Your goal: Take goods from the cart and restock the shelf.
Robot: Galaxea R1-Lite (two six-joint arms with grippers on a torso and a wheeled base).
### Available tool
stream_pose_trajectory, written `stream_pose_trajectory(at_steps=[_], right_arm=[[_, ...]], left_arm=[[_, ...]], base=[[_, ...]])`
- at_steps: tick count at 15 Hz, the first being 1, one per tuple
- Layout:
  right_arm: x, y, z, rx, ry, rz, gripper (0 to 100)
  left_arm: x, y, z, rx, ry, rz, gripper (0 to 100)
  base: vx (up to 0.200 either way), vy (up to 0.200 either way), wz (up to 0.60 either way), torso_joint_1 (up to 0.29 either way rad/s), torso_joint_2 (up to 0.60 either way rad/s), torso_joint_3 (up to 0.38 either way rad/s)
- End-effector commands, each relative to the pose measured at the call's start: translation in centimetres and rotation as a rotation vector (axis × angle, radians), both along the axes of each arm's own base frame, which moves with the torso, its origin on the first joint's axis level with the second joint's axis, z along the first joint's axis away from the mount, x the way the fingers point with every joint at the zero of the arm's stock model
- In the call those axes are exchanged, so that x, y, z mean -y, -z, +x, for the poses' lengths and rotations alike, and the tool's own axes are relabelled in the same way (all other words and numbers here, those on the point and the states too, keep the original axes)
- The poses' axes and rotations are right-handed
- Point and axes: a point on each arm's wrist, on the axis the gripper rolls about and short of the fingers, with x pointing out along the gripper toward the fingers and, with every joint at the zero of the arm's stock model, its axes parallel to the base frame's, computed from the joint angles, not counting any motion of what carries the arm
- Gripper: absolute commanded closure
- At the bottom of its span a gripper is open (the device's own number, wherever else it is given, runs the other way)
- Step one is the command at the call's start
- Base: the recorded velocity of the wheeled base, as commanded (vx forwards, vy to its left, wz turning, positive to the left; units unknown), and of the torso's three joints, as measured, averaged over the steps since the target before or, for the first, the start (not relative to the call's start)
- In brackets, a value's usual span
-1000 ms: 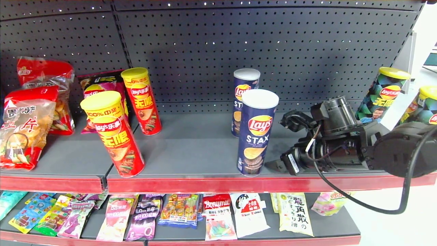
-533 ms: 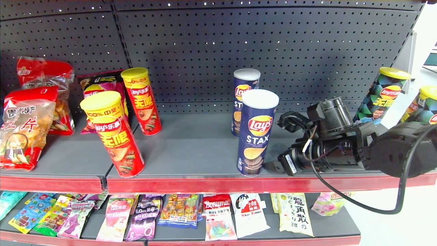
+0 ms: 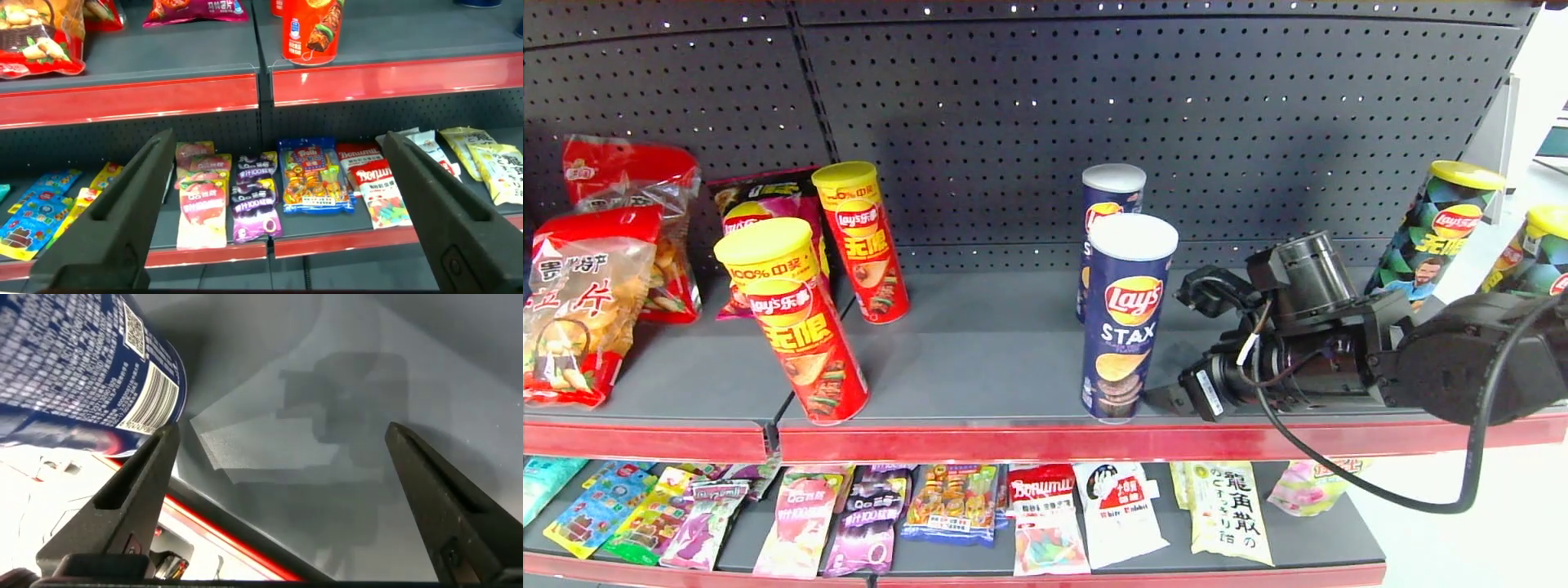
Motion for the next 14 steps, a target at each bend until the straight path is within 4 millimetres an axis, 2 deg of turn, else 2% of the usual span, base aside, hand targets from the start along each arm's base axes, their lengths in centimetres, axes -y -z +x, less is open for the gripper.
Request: stream_pose_trajectory(at_steps=[1,14], right_arm=[[-0.02,-0.09,0.02,0.003,-0.001,0.002,0],[-0.39,-0.17,-0.13,0.006,-0.012,0.003,0]], left_arm=[[0.0,0.0,0.02,-0.002,0.0,0.0,0],[0.0,0.0,0.02,-0.002,0.0,0.0,0]], base=[[0.0,0.0,0.0,0.0,0.0,0.0],[0.0,0.0,0.0,0.0,0.0,0.0]])
